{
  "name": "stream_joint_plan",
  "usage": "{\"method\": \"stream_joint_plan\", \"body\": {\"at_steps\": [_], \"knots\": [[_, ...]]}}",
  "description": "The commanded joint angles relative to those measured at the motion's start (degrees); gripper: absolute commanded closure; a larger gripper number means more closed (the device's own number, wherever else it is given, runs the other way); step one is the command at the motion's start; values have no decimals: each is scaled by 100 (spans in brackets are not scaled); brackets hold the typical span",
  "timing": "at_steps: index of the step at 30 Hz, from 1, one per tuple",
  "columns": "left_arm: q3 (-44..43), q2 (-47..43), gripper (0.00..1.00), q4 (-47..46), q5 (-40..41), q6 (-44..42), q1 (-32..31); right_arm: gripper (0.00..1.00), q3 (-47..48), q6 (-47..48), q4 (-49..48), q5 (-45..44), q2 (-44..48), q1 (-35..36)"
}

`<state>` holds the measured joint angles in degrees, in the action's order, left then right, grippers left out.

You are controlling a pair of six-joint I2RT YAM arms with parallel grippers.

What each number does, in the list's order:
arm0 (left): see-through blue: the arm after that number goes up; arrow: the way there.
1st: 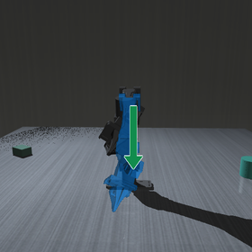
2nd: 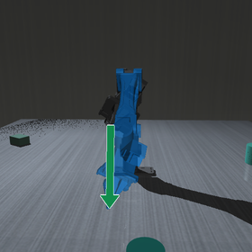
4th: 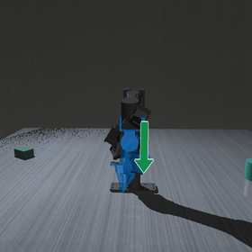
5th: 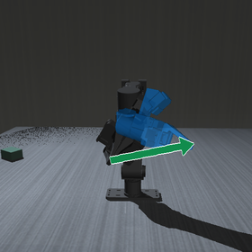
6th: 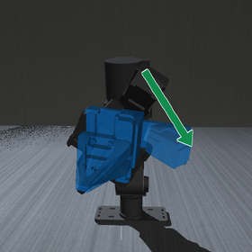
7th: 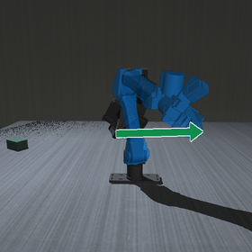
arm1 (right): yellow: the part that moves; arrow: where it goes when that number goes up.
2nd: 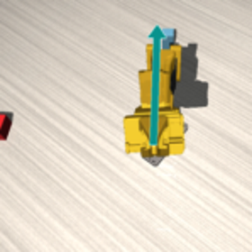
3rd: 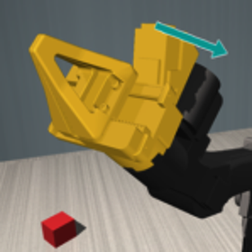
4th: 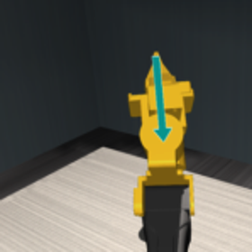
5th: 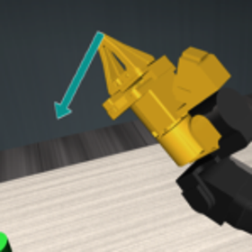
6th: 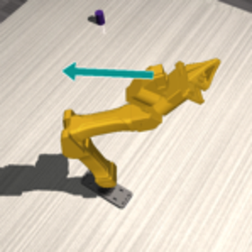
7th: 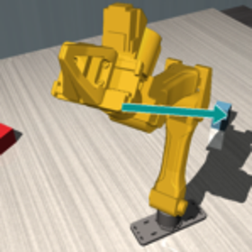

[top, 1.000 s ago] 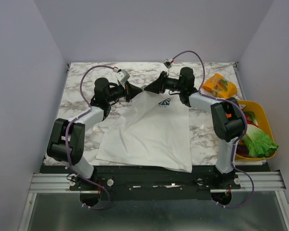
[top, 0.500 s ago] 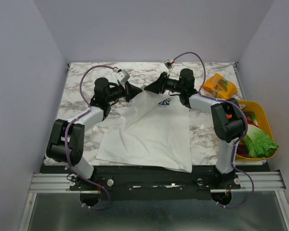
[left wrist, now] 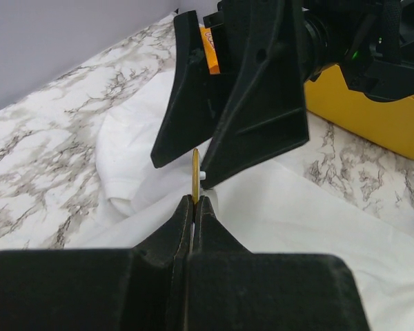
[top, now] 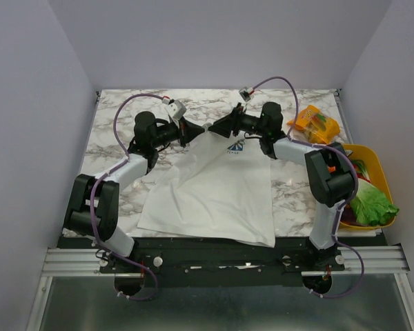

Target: Pin the brooch onto the clothing

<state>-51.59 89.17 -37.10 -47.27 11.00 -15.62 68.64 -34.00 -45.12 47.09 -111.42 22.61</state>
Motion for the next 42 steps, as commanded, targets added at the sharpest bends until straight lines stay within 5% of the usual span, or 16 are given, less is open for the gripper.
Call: {"method": "stream_joint_plan", "body": {"at_steps": [1, 6, 11, 18, 34, 42], "knots": [[62, -242, 100, -87, -266, 25, -29, 21, -167, 490, -383, 212, 252, -73], [35, -251, 100, -78, -309, 25, -20, 9, -290, 727, -409, 423, 401, -81], [35, -251, 100, -95, -476, 7, -12, 7, -185, 755, -480, 879, 375, -90], [79, -268, 100, -324, -591, 165, -12, 26, 439, 385, -384, 1628, -56, -55], [9, -251, 100, -298, -512, 297, -12, 33, 641, 1334, 934, 1408, -11, 147], [-17, -251, 100, -254, -494, 315, -12, 50, 747, 1484, 1260, 1233, -47, 191]]}}
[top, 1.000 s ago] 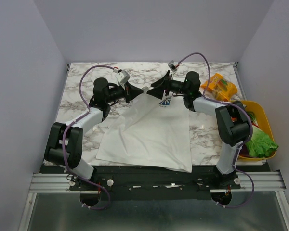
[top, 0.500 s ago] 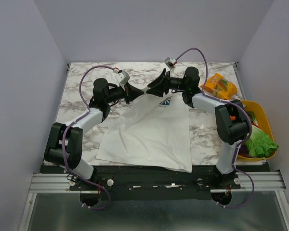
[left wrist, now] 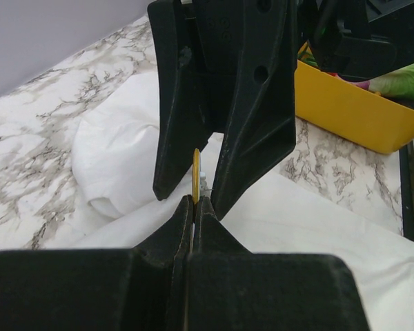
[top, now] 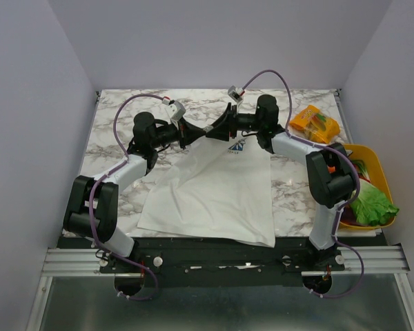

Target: Pin the brooch onto the clothing

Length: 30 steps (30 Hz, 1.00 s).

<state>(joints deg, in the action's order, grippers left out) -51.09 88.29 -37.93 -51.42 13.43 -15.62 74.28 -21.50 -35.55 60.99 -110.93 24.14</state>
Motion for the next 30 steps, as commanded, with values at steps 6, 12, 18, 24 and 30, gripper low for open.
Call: {"method": "stream_joint_plan", "body": {"at_steps": [6, 12, 18, 24, 30], "knots": [[-59, -172, 100, -127, -61, 46, -12, 57, 183, 234, 364, -281, -95, 38], [-50, -216, 100, -12, -53, -51, -3, 59, 113, 128, 251, -386, -60, 38], [-41, -233, 100, 40, -35, -86, 6, 59, -1, 137, 180, -509, 63, 21], [-50, -242, 100, 102, -35, -130, 15, 56, -195, 128, 84, -737, 221, -67], [-50, -242, 100, 67, -79, -95, 15, 62, -89, -30, -30, -519, 90, -76]]}}
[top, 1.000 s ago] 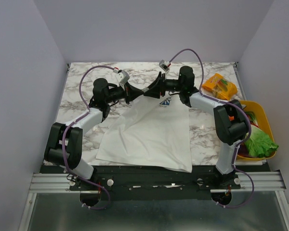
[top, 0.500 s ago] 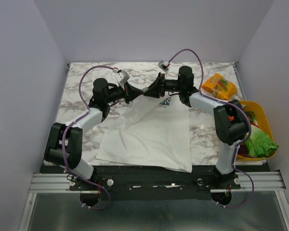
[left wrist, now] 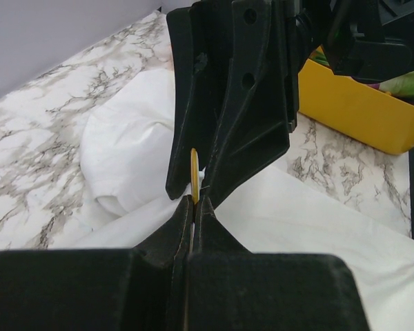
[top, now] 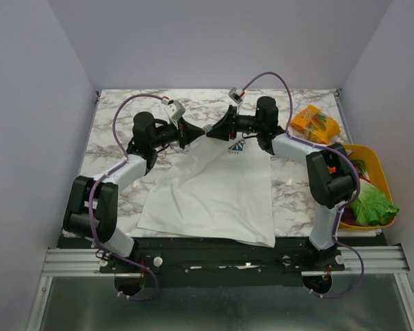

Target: Pin the brooch onto the clothing

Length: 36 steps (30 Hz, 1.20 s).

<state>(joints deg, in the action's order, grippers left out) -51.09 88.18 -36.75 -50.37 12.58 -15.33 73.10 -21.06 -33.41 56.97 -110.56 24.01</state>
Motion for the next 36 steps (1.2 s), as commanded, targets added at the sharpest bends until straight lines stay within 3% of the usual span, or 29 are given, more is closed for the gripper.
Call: {"method": "stream_joint_plan", "body": {"at_steps": [1, 18, 29, 36], "knots": [[-50, -223, 100, -69, -192, -1, -14, 62, 55, -82, -245, -81, 44, -54], [-164, -135, 100, 186, -289, -133, -31, 58, 389, -91, -131, 262, 17, -54], [-235, -152, 100, 414, -281, -265, -84, 71, 714, -39, 220, 446, -211, -28], [-226, -205, 100, 432, -175, -326, -93, 65, 758, 163, 458, 788, -220, -10]]}}
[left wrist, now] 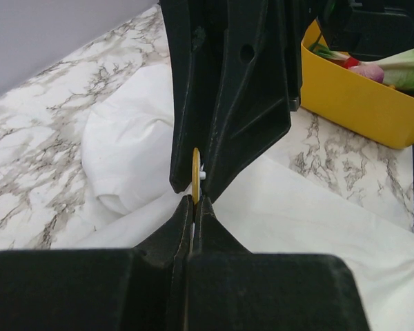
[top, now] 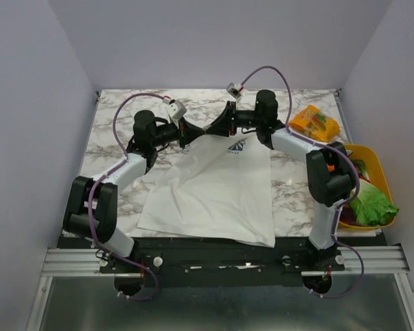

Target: Pin the brooch onto the clothing

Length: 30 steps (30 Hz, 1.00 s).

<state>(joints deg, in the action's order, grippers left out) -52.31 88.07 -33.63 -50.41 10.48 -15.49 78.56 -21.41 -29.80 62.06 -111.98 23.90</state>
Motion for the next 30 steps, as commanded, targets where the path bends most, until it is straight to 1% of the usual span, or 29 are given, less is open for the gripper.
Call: {"method": "stream_joint_plan", "body": {"at_steps": [1, 3, 4, 5, 6, 7, 9, 10, 14, 18, 21, 23, 24, 30], "knots": [[-95, -211, 100, 120, -145, -143, -77, 59, 194, 286, 123, 306, -69, -8], [-77, -212, 100, 137, -109, -195, -69, 52, 151, 435, 281, 446, 9, -8], [-77, -212, 100, 137, -100, -204, -69, 45, 150, 627, 369, 491, 27, -17], [-68, -203, 100, 137, -100, -213, -69, 43, 150, 742, 483, 543, 54, -17], [-68, -211, 100, 146, -100, -230, -69, 40, 176, 883, 823, 613, 89, -17], [-51, -203, 100, 137, -100, -239, -69, 36, 185, 1215, 1010, 658, 167, -26], [-51, -203, 100, 146, -118, -266, -69, 33, 177, 1568, 1527, 693, 273, -52], [-51, -211, 100, 137, -127, -301, -60, 32, 125, 1813, 1608, 676, 395, -70], [-33, -238, 100, 76, -311, -380, -51, 31, -17, 1825, 1530, 1000, 607, -324], [55, -282, 100, -188, -556, -371, -51, 31, 97, 1746, 1434, 1097, 590, -334], [99, -308, 100, -276, -645, -371, -51, 32, 229, 1421, 1197, 1361, 441, -333], [125, -317, 100, -337, -715, -362, -51, 33, 352, 1463, 1423, 1352, 353, -307], [134, -308, 100, -390, -742, -319, -51, 33, 500, 1629, 1799, 1344, 283, -290], [195, -291, 100, -636, -891, -187, -51, 36, 563, 1701, 1907, 1361, 239, -193]]}}
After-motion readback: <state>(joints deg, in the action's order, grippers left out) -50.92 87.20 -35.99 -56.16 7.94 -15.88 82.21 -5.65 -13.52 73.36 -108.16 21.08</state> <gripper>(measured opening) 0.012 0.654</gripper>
